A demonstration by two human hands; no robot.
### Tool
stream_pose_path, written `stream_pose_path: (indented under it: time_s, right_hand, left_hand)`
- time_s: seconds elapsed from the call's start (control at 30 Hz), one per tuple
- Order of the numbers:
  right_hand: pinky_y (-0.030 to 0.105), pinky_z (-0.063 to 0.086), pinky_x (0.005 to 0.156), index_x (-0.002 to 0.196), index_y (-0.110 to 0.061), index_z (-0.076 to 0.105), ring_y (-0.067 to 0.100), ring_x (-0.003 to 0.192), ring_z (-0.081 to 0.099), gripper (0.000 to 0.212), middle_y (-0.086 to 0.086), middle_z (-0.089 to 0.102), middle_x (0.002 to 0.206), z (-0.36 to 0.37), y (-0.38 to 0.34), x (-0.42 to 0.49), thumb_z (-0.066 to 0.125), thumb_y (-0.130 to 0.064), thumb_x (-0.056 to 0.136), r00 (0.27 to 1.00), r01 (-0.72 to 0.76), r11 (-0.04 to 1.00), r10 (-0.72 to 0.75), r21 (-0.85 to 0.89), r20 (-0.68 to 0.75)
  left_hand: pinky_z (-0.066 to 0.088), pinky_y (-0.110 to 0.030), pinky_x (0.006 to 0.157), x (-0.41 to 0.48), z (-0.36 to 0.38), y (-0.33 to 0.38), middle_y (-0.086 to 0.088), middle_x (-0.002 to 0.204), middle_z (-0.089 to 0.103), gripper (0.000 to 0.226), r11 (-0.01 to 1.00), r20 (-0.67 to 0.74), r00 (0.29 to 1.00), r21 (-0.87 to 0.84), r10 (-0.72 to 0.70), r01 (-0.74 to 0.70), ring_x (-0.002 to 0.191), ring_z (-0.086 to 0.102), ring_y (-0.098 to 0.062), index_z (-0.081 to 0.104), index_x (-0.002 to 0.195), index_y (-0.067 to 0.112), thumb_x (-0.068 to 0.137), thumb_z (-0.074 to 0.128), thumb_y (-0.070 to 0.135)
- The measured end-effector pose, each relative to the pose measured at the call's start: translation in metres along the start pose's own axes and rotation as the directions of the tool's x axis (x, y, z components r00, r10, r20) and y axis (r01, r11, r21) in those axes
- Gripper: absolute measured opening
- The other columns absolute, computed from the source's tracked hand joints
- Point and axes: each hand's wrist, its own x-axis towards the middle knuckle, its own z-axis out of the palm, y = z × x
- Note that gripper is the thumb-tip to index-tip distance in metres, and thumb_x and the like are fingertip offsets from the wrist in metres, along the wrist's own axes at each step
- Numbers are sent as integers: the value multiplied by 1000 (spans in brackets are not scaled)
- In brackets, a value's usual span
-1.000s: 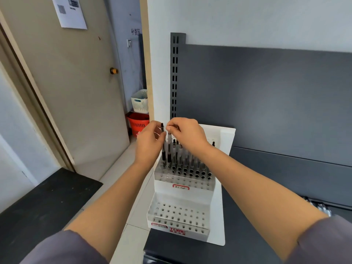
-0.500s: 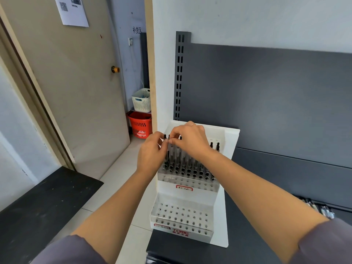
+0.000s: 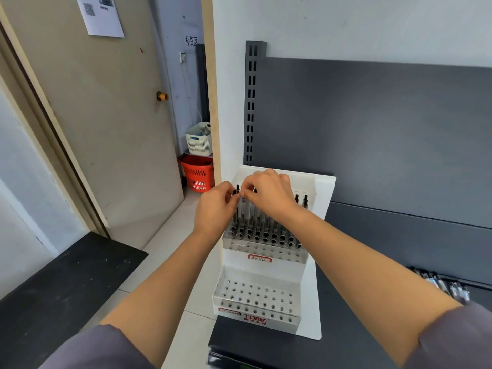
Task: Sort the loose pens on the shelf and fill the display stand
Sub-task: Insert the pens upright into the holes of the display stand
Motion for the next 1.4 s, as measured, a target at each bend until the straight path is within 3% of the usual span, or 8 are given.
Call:
stream_pose_path:
  time_s: [0.2, 0.3, 0.43, 0.57, 0.73, 0.9, 1.03, 1.4]
  right_hand:
    - [37, 32, 82, 93, -28, 70, 21, 101, 51, 19, -7, 67, 93, 0, -1, 0, 51, -27, 93, 1000, -8, 1000, 8, 9, 3]
    - [38, 32, 87, 107, -29, 65, 20, 106, 51, 19, -7, 69, 97, 0, -2, 0, 53, -28, 93, 1000, -7, 1000, 7, 12, 5]
    - [39, 34, 91, 117, -27, 60, 20, 110, 50, 24, -8, 67, 106, -11, 2, -6, 52, -32, 94, 999, 10, 998, -7, 66, -49]
    - [38, 36, 90, 112, -24, 62, 21, 109, 51, 22, -5, 62, 114, -27, 21, -19, 50, -31, 96, 991, -3, 1000, 6, 27, -133]
    - [35, 40, 82, 110, -22, 64, 22, 102, 55, 24, -2, 63, 111, -48, 64, -50, 48, -31, 97, 985, -49, 998, 42, -43, -169]
    - [35, 45, 79, 112, -22, 64, 23, 100, 56, 24, -1, 62, 110, -79, 130, -105, 47, -30, 96, 992, -96, 984, 82, -147, -99]
    - [34, 47, 75, 109, -21, 61, 23, 102, 53, 22, -1, 60, 107, -105, 191, -155, 47, -31, 96, 976, -216, 970, 215, -115, -24]
    - [32, 47, 77, 112, -26, 61, 19, 105, 58, 22, -5, 65, 112, -129, 329, -265, 47, -28, 94, 795, -542, 838, 537, -67, 283]
  left_hand:
    - [43, -30, 65, 0, -5, -2, -3, 81, 64, 12, 1000, 11, 1000, -24, 17, -17, 73, 56, -20, 64, 91, 9, 91, 57, 19]
    - [43, -30, 64, 0, -6, 0, 3, 82, 57, 7, 999, 16, 999, -23, 33, -32, 73, 52, -18, 59, 95, 11, 90, 59, 16]
    - [47, -35, 76, 4, -11, 9, -3, 97, 60, 14, 996, -7, 996, -25, 89, -89, 90, 54, -19, 59, 104, 13, 91, 57, 17]
    - [42, -35, 83, 3, -9, 38, -3, 106, 60, 16, 976, -77, 974, 49, 214, -211, 97, 51, -22, 61, 106, 14, 91, 55, 18]
    - [40, -35, 84, -4, 22, 92, 0, 103, 63, 15, 923, 8, 929, 109, 370, -369, 99, 52, -21, 62, 104, 17, 93, 53, 22]
    - [41, -35, 83, -26, 78, 144, 2, 104, 63, 17, 910, 128, 917, 128, 379, -394, 99, 52, -23, 61, 106, 18, 93, 51, 22]
    - [41, -35, 81, -52, 128, 190, 2, 100, 62, 18, 920, 233, 902, 62, 364, -387, 96, 52, -23, 59, 107, 19, 91, 51, 21]
    - [43, -34, 83, -126, 249, 276, 5, 102, 60, 21, 929, 499, 806, 4, 318, -370, 96, 51, -18, 55, 113, 22, 93, 49, 24]
